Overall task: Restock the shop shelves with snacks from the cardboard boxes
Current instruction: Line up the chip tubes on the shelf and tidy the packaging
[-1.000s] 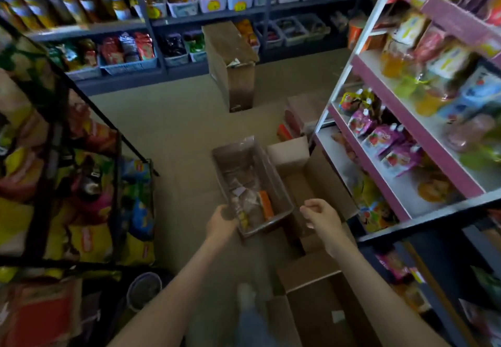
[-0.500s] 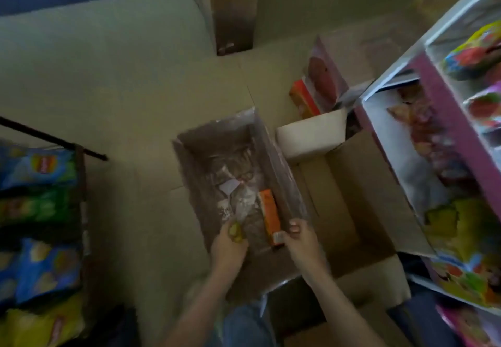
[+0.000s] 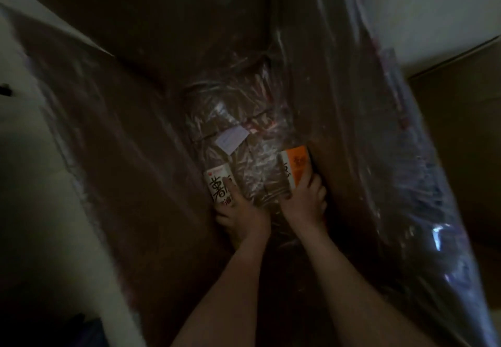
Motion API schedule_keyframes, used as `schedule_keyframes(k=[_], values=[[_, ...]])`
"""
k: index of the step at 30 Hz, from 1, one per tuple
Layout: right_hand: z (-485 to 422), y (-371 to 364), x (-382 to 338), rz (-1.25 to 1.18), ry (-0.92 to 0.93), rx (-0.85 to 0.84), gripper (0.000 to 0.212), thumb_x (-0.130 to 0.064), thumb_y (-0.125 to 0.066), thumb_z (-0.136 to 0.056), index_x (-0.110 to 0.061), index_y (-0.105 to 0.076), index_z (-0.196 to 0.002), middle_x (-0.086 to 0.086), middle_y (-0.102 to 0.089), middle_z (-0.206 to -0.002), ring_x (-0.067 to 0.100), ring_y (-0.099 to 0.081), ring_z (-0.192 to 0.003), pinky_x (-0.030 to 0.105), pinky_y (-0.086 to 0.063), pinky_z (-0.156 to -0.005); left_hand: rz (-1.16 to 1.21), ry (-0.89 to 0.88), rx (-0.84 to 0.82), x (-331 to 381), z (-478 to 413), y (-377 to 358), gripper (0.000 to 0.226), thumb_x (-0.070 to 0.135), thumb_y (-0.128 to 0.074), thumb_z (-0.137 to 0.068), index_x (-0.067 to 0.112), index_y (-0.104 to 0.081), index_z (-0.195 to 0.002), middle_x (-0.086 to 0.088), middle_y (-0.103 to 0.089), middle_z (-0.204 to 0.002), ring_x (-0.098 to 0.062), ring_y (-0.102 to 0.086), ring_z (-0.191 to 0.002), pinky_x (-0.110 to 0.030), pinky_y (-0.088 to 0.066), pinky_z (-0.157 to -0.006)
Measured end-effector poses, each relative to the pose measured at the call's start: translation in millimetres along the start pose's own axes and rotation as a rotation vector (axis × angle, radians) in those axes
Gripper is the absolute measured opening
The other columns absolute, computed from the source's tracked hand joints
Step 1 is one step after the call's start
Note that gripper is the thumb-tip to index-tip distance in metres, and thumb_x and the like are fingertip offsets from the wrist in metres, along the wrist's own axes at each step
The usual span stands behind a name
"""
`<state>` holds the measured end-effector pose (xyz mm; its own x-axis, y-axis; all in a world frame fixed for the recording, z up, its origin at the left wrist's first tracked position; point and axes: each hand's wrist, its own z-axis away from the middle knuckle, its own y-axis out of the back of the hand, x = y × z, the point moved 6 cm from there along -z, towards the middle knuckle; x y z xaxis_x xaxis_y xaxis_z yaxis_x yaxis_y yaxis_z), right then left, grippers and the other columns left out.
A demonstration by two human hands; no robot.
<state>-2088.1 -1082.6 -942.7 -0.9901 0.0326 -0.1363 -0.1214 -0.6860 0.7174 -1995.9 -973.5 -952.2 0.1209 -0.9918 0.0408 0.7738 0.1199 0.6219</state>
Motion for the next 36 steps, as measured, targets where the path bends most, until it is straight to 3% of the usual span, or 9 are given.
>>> schedule_keyframes(k=[5,10,16,22,24,27,30,33,36], values=[[-8.9,-7.4,7.4,0.134,0.023,0.012,0.096,-0.026,-0.062,-0.089,-0.029,0.01,-0.153,0.009,-0.017,-0.152,0.034,-0.032,-0.131,0.047,-0.035,-0.101,-0.102,-0.146,0.093,-3.7,0.9,0.1,0.094,0.045,-0.061,-0.084,0.043,0.006,-0.15,-0.022,-0.013,-0.146,-0.04,-0.028,-0.123,-0.048,-0.03,-0.104],[-4.9,-0.5,3.7,0.123,0.045,0.022,0.098,-0.024,-0.061,-0.089,-0.039,0.014,-0.15,0.01,-0.019,-0.15,0.036,-0.033,-0.129,0.05,-0.037,-0.099,-0.022,-0.277,-0.062,-4.1,-6.2,-4.5,0.096,0.039,-0.058,-0.09,0.05,0.025,-0.136,-0.023,-0.022,-0.14,-0.04,-0.042,-0.116,-0.043,-0.037,-0.102],[39.0,47.3,-19.2,-0.013,0.125,0.035,0.097,-0.022,-0.06,-0.09,-0.044,0.014,-0.149,0.011,-0.023,-0.145,0.036,-0.035,-0.125,0.053,-0.039,-0.101,0.062,-0.253,-0.164,15.7,31.9,38.9,0.096,0.035,-0.063,-0.088,0.046,0.011,-0.148,-0.017,-0.029,-0.129,-0.034,-0.051,-0.102,-0.038,-0.043,-0.093],[132.3,161.5,-60.6,-0.306,0.206,0.05,0.099,-0.029,-0.061,-0.09,-0.062,0.021,-0.136,0.011,-0.027,-0.144,0.037,-0.037,-0.129,0.054,-0.038,-0.104,0.096,-0.341,-0.131,44.9,129.1,168.9,0.099,0.025,-0.064,-0.086,0.048,0.011,-0.148,-0.014,-0.032,-0.124,-0.033,-0.052,-0.096,-0.032,-0.041,-0.085],[167.7,206.2,-70.2,-0.418,0.206,0.033,0.097,-0.028,-0.063,-0.089,-0.059,0.014,-0.139,0.011,-0.031,-0.139,0.034,-0.042,-0.125,0.049,-0.041,-0.101,0.121,-0.38,-0.111,55.4,170.9,220.7,0.1,0.024,-0.065,-0.084,0.05,0.009,-0.147,-0.012,-0.033,-0.123,-0.035,-0.053,-0.099,-0.034,-0.042,-0.088],[224.5,277.6,-80.6,-0.537,0.24,-0.005,0.096,-0.022,-0.067,-0.088,-0.051,0.005,-0.145,0.005,-0.034,-0.132,0.021,-0.046,-0.117,0.031,-0.038,-0.096,0.178,-0.472,-0.107,69.2,240.6,294.3,0.102,0.02,-0.067,-0.082,0.055,0.006,-0.144,-0.009,-0.036,-0.119,-0.036,-0.052,-0.105,-0.04,-0.044,-0.098],[283.2,350.5,-78.0,-0.682,0.231,-0.013,0.098,-0.015,-0.068,-0.086,-0.048,-0.002,-0.15,-0.001,-0.034,-0.128,0.011,-0.041,-0.112,0.031,-0.035,-0.098,0.21,-0.56,-0.13,77.6,314.7,352.9,0.101,0.02,-0.07,-0.081,0.054,-0.001,-0.146,-0.007,-0.038,-0.116,-0.028,-0.051,-0.103,-0.033,-0.04,-0.098],[344.0,409.9,-62.9,-0.877,0.214,0.015,0.1,-0.021,-0.073,-0.077,-0.06,-0.011,-0.144,-0.004,-0.039,-0.133,0.012,-0.046,-0.118,0.045,-0.042,-0.104,0.246,-0.691,-0.252,87.4,388.1,378.7,0.102,0.02,-0.075,-0.079,0.051,-0.007,-0.149,-0.003,-0.039,-0.121,-0.013,-0.043,-0.103,-0.024,-0.036,-0.096],[407.4,458.1,-27.3,-1.091,0.225,0.101,0.097,-0.016,-0.077,-0.071,-0.065,-0.023,-0.136,-0.006,-0.053,-0.134,0.014,-0.056,-0.12,0.046,-0.051,-0.096,0.421,-0.825,-0.557,101.8,461.9,377.0,0.102,-0.003,-0.073,-0.076,0.041,-0.018,-0.15,0.006,-0.05,-0.131,-0.003,-0.055,-0.109,-0.023,-0.049,-0.089]])
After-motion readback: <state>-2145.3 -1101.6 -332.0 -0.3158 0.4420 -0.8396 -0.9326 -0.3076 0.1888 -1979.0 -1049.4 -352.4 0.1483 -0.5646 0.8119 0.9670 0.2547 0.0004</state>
